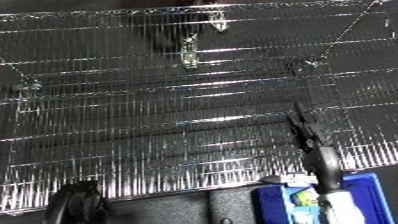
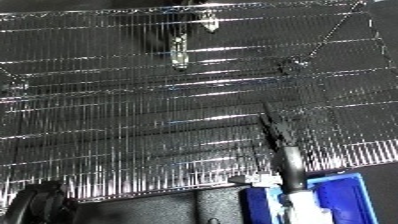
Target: Pick up the object and place it into the box
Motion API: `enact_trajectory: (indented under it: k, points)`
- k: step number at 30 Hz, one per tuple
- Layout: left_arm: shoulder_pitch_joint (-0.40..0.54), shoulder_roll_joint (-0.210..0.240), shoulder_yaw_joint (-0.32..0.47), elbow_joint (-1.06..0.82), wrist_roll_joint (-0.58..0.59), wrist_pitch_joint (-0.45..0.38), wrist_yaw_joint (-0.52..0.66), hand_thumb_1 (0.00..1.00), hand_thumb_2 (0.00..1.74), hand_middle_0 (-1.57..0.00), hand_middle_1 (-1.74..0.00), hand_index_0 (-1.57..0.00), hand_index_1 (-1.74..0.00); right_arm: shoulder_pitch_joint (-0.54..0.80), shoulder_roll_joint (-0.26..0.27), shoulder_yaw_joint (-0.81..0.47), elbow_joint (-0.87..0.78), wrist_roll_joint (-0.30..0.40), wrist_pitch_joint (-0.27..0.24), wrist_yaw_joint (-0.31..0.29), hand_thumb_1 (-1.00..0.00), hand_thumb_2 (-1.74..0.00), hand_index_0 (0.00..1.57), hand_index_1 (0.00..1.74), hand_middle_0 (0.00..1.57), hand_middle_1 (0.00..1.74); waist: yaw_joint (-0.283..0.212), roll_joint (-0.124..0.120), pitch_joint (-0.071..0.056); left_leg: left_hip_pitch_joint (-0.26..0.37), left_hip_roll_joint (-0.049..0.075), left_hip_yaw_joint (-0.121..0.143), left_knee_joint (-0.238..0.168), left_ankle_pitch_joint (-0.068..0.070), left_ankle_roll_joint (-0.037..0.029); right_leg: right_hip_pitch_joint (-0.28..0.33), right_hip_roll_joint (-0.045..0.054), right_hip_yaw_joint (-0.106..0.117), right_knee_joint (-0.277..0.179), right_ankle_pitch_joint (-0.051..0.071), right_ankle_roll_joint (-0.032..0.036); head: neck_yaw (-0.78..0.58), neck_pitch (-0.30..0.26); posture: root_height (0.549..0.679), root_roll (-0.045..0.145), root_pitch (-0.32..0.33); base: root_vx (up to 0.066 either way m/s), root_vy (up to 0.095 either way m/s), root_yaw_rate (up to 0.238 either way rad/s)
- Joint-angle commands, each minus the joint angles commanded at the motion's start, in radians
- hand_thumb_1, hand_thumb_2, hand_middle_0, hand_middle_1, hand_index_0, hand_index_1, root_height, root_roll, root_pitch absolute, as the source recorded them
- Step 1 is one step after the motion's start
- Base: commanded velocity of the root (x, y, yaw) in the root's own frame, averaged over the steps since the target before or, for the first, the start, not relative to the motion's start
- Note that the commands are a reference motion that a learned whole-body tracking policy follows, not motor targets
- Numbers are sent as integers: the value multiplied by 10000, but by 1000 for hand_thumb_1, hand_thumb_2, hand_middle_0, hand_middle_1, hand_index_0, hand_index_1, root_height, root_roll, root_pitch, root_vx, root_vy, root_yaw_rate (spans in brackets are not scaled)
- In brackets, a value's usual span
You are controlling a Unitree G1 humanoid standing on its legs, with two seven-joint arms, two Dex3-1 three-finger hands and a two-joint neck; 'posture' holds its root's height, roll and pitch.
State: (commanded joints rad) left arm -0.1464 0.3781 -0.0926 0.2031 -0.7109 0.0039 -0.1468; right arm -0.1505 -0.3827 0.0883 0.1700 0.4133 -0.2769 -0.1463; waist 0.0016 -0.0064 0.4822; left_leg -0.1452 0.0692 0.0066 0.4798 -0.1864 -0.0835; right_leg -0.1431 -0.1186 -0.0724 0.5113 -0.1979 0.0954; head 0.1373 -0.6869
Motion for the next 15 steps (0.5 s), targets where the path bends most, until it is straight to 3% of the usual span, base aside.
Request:
enact_trajectory:
  k: [15]
  points:
    - [228, 47, 153, -193, 2, 105, -80, 1000, 1740, -1570, -1740, -1570, -1740, 264, 54, -25, 108, -104, 23, -337, 0, 0, 0, 0, 0, 0, -57, -37, 49, -24, 30, 52, 99, -40, -7, -13, -23, 16, 52, -30, 27, -73, -176, 665, 33, -110, 15, -4, -21]
